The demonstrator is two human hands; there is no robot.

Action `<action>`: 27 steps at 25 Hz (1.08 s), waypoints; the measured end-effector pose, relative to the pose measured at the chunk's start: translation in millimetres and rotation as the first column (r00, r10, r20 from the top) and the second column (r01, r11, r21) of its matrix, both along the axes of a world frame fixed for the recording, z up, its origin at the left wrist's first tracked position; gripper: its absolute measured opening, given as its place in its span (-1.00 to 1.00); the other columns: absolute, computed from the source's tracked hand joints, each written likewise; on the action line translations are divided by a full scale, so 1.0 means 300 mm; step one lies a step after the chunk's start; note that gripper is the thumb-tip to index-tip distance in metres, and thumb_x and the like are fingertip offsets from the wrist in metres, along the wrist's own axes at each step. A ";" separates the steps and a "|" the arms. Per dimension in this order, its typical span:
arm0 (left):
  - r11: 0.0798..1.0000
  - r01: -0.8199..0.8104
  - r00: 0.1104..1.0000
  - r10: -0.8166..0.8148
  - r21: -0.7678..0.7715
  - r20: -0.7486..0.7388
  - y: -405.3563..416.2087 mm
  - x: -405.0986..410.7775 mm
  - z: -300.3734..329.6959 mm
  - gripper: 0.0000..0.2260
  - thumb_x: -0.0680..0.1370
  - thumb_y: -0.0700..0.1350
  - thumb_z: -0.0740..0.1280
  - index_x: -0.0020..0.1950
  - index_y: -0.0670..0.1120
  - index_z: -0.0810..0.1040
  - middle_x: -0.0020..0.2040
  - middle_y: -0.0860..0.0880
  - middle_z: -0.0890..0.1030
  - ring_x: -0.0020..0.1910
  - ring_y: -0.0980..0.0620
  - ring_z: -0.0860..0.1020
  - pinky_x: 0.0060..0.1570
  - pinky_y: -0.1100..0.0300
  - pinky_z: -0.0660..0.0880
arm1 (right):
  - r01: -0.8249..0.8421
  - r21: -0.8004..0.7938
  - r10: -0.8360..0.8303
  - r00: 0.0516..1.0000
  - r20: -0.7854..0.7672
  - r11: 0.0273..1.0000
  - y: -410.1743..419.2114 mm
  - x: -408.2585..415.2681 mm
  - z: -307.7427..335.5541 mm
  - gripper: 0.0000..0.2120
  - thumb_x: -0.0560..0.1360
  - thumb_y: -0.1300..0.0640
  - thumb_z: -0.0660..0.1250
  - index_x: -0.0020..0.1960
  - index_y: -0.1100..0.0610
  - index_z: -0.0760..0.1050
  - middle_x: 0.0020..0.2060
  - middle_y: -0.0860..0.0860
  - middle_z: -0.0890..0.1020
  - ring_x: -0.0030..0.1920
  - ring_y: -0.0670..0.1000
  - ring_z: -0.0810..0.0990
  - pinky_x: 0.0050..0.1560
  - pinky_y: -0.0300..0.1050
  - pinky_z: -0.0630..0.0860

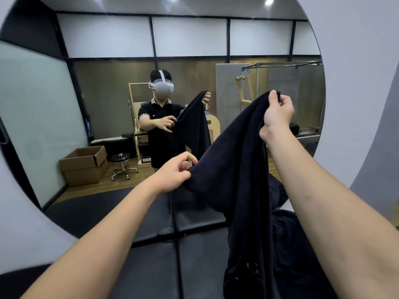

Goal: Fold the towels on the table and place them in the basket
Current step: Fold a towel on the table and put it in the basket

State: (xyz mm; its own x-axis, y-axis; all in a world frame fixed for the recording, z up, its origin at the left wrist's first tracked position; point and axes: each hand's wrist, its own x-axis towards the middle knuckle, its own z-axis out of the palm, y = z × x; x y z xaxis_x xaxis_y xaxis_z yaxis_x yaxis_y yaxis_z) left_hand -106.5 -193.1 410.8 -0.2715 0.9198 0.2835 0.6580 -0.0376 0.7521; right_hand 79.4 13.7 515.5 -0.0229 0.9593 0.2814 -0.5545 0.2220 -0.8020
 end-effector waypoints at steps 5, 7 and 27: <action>1.000 -0.011 0.997 0.010 0.013 0.074 -0.004 -0.005 0.017 -0.85 0.23 -0.29 0.14 -0.26 -0.21 0.45 -0.35 -0.01 0.45 -0.35 0.14 0.37 -0.34 0.25 0.29 | -0.013 0.003 0.013 1.000 0.013 1.000 0.007 0.003 -0.020 -0.85 0.66 0.02 0.29 -0.06 0.04 0.44 -0.12 -0.03 0.51 -0.15 -0.05 0.46 -0.12 -0.17 0.49; 0.998 0.002 0.993 0.006 -0.067 0.116 -0.004 0.016 0.021 -0.77 0.17 -0.29 0.11 -0.29 -0.25 0.51 -0.38 -0.02 0.44 -0.40 0.14 0.35 -0.40 0.30 0.28 | -0.018 0.004 0.018 1.000 0.008 1.000 0.005 -0.001 -0.020 -0.85 0.66 0.02 0.29 -0.06 0.04 0.44 -0.12 -0.02 0.51 -0.14 -0.04 0.46 -0.11 -0.16 0.49; 0.731 -0.561 0.795 0.345 0.389 0.499 0.014 -0.088 0.191 -0.52 0.53 0.08 0.48 -0.37 0.03 0.23 -0.44 0.04 0.27 -0.45 0.12 0.20 -0.47 0.20 0.14 | 0.007 0.064 -0.013 0.996 0.091 0.998 0.021 0.042 -0.009 -0.87 0.67 0.01 0.28 0.01 0.06 0.47 -0.09 -0.04 0.53 -0.10 -0.05 0.47 0.00 -0.12 0.51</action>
